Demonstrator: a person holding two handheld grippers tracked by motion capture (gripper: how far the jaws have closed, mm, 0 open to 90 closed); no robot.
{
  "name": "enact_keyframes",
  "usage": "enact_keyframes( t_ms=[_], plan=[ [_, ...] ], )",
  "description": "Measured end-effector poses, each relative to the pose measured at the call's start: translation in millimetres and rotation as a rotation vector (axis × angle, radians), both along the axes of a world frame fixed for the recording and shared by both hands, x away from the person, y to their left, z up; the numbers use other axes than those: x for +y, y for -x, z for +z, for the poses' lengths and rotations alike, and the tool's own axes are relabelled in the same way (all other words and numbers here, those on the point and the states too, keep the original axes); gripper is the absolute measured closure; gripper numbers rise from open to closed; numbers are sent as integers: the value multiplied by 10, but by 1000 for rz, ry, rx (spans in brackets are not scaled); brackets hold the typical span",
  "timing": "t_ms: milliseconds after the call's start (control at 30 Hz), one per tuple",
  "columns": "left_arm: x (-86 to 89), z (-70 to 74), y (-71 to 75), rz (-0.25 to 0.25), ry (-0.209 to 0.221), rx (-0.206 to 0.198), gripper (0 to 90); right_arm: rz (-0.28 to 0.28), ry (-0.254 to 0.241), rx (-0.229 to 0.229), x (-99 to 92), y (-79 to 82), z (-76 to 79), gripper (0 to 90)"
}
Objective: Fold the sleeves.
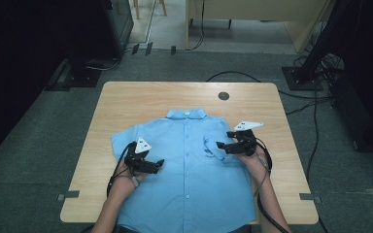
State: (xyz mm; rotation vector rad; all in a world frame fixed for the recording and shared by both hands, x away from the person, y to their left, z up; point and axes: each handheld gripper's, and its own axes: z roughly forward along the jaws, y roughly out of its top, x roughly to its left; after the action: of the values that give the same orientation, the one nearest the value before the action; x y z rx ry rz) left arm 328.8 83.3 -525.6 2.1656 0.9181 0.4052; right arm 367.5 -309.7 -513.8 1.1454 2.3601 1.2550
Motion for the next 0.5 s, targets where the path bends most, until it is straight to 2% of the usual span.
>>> enact_keyframes(
  t_ms=[500],
  plan=[
    [0, 0, 0, -1, 0, 0, 100, -17, 24, 4, -134, 4, -9, 204]
  ],
)
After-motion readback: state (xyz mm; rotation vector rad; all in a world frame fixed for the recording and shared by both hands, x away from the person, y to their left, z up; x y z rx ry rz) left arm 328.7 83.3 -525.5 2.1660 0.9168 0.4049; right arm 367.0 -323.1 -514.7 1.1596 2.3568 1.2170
